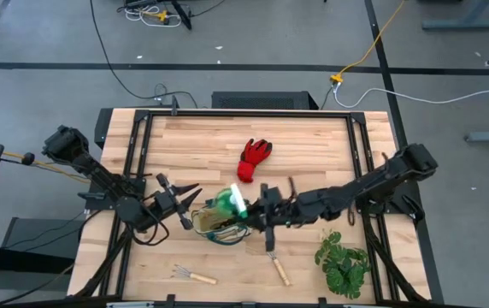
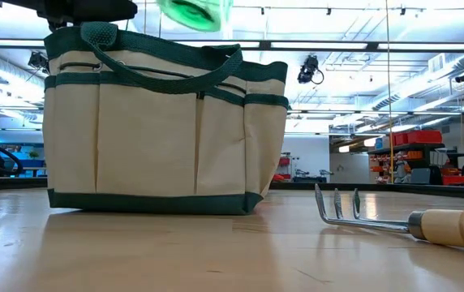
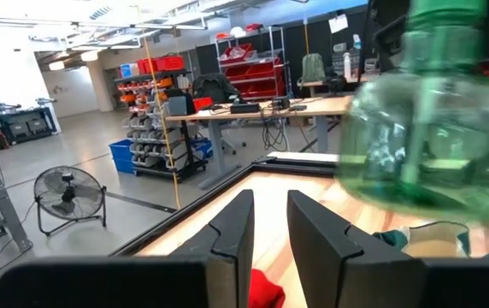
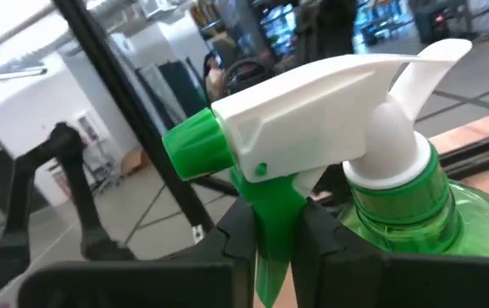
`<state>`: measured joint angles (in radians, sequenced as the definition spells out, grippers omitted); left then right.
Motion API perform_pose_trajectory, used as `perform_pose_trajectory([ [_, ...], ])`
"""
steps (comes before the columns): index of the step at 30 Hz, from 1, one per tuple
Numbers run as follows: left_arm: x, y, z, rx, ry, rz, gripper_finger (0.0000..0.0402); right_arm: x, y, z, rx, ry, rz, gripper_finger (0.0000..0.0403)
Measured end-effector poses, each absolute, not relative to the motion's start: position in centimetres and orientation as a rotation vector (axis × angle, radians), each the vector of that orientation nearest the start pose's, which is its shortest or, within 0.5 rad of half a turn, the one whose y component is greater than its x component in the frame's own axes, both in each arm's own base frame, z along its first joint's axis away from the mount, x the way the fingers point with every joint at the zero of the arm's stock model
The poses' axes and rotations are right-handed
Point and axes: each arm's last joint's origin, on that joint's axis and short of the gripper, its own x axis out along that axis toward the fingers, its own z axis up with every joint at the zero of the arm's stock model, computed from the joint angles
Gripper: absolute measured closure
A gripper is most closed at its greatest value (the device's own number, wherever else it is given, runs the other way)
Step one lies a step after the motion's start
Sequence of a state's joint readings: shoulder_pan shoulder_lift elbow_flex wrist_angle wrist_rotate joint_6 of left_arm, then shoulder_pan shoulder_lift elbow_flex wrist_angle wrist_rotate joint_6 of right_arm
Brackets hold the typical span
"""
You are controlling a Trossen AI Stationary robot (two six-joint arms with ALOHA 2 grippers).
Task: Pick & Place Garden tools in Gardening bag
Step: Put the spray bottle into the gardening bag
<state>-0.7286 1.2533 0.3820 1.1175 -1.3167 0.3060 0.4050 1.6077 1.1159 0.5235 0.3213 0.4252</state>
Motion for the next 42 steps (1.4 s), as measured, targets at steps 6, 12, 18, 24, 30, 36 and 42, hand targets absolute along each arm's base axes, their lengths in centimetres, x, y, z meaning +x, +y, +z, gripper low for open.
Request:
perform_pose_trajectory([
  [6, 16.9, -12.8, 22.7, 0.12, -0.01, 0.636, 0.0321, 37.3, 15.3, 30.1, 0.399, 0.055, 0.127, 0.0367],
  [12, 15.9, -13.3, 23.2, 0.104, -0.01, 0.618, 0.0321, 38.7, 16.1, 29.5, 0.395, 0.074, 0.153, 0.0367],
  [18, 15.5, -13.4, 23.5, 0.091, -0.018, 0.596, 0.0321, 39.3, 16.3, 28.0, 0.409, 0.097, 0.105, 0.0365],
  [24, 15.6, -13.4, 23.5, 0.091, -0.018, 0.597, 0.0321, 39.8, 16.4, 27.0, 0.419, 0.102, 0.095, 0.0366],
  [30, 15.6, -13.4, 23.5, 0.091, -0.018, 0.597, 0.0321, 39.8, 16.4, 27.0, 0.416, 0.11, 0.093, 0.0366],
  [36, 15.6, -13.4, 23.5, 0.09, -0.018, 0.596, 0.0321, 39.7, 16.4, 26.8, 0.417, 0.125, 0.082, 0.0366],
  [42, 15.6, -13.4, 23.5, 0.088, -0.02, 0.594, 0.0321, 39.7, 16.4, 26.8, 0.424, 0.126, 0.079, 0.0366],
])
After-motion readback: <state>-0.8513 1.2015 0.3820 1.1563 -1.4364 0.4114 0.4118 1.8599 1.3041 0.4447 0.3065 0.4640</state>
